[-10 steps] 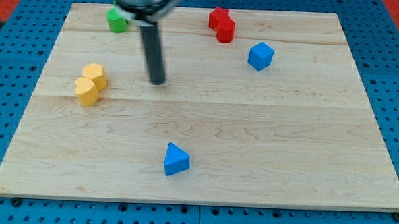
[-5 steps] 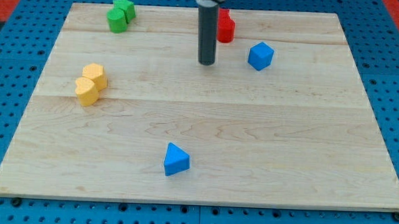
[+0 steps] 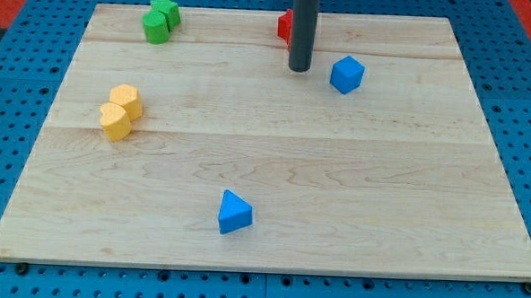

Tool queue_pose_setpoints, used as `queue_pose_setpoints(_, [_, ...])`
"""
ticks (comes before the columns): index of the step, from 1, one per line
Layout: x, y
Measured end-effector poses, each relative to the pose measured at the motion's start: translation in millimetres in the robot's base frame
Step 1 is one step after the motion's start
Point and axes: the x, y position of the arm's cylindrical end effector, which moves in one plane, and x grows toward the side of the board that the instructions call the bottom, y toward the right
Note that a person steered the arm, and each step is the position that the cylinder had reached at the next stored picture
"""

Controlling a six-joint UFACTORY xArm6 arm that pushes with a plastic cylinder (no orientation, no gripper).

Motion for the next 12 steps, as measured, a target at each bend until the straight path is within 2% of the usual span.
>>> queue_pose_setpoints(2, [-18.0,33.4])
queue_pose_setpoints(3, [14.3,38.0])
queue_pose_setpoints(4, [19.7,45.9])
queue_pose_setpoints(6, [3.3,86.8])
queue_pose_setpoints(7, [22.8,89.3])
queue_pose_setpoints(9, [20.7,131.3])
queue_pose_setpoints(10, [28.3,138.9])
queue_pose_setpoints(12, [79.5,142.7])
